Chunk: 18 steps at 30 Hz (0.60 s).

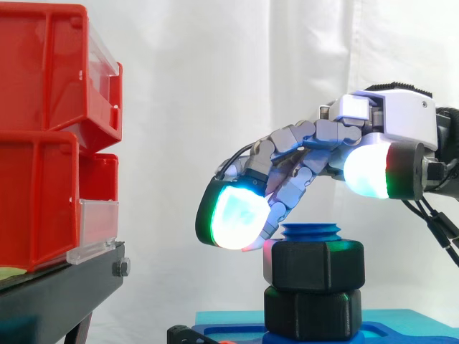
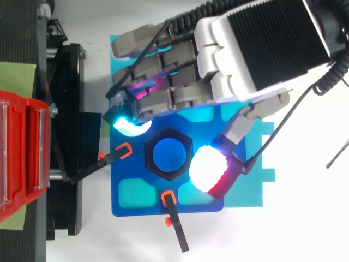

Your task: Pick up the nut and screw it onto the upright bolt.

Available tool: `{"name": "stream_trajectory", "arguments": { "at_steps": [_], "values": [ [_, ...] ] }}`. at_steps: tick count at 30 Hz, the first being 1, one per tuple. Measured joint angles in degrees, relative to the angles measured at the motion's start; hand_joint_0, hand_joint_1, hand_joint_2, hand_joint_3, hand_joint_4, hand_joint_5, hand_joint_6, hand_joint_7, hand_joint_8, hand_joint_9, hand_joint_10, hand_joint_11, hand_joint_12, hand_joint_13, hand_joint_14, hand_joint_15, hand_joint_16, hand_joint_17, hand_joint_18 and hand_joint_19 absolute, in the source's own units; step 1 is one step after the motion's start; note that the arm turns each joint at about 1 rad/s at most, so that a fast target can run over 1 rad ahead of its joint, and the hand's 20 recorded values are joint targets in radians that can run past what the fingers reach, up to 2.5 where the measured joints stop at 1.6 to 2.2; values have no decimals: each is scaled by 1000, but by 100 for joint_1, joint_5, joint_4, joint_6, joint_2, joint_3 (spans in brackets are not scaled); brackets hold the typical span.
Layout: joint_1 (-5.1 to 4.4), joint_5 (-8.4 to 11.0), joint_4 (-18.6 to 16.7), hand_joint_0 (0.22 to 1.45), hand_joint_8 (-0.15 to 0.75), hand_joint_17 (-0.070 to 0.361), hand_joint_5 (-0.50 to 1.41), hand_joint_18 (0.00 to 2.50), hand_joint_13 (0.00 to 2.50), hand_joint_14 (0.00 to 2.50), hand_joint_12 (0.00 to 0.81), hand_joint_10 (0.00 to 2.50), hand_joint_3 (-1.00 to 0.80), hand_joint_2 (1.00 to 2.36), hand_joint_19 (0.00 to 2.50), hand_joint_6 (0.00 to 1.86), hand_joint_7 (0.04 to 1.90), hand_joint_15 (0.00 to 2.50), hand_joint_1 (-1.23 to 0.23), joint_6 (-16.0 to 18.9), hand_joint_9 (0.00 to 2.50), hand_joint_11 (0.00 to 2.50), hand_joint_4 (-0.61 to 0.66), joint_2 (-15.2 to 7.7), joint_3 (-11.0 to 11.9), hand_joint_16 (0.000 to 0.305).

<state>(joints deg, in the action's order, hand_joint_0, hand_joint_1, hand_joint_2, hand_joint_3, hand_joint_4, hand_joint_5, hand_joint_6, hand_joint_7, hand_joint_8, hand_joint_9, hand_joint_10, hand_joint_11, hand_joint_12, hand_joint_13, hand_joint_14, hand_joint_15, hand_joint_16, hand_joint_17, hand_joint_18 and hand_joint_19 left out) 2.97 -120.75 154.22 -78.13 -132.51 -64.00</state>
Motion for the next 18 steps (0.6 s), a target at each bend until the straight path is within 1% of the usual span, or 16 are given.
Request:
{"name": "stream_trajectory", "arguments": {
  "at_steps": [3, 6, 9, 14, 16, 18],
  "values": [
    [-59, 61, 53, 499, 207, 67, -105, 143, 480, 0, 276, 0, -500, 1000, 0, 502, 661, 0, -179, 0, 797, 0, 199, -1, -18, 30],
    [-97, 91, 74, 498, 213, 68, -103, 132, 473, 0, 279, 0, -500, 1000, 0, 502, 674, 0, -172, 0, 779, 0, 203, -1, -29, 30],
    [-122, 103, 78, 499, 220, 68, -89, 127, 471, 0, 280, 0, -500, 1000, 0, 502, 741, 0, -169, 0, 778, 0, 207, -2, -31, 30],
    [-136, 107, 68, 517, 239, 60, -39, 160, 523, 0, 266, 0, -500, 1000, 0, 504, 974, 0, -200, 0, 863, 0, 272, -3, -55, 27],
    [-137, 110, 51, 522, 248, 56, -15, 210, 566, 0, 253, 0, -500, 1000, 0, 505, 1116, 0, -220, 0, 923, 0, 272, -3, -79, 25],
    [-137, 111, 42, 524, 245, 55, -4, 226, 584, 0, 251, 0, -500, 1000, 0, 505, 1168, 0, -229, 0, 952, 0, 255, -3, -96, 24]
  ]
}}
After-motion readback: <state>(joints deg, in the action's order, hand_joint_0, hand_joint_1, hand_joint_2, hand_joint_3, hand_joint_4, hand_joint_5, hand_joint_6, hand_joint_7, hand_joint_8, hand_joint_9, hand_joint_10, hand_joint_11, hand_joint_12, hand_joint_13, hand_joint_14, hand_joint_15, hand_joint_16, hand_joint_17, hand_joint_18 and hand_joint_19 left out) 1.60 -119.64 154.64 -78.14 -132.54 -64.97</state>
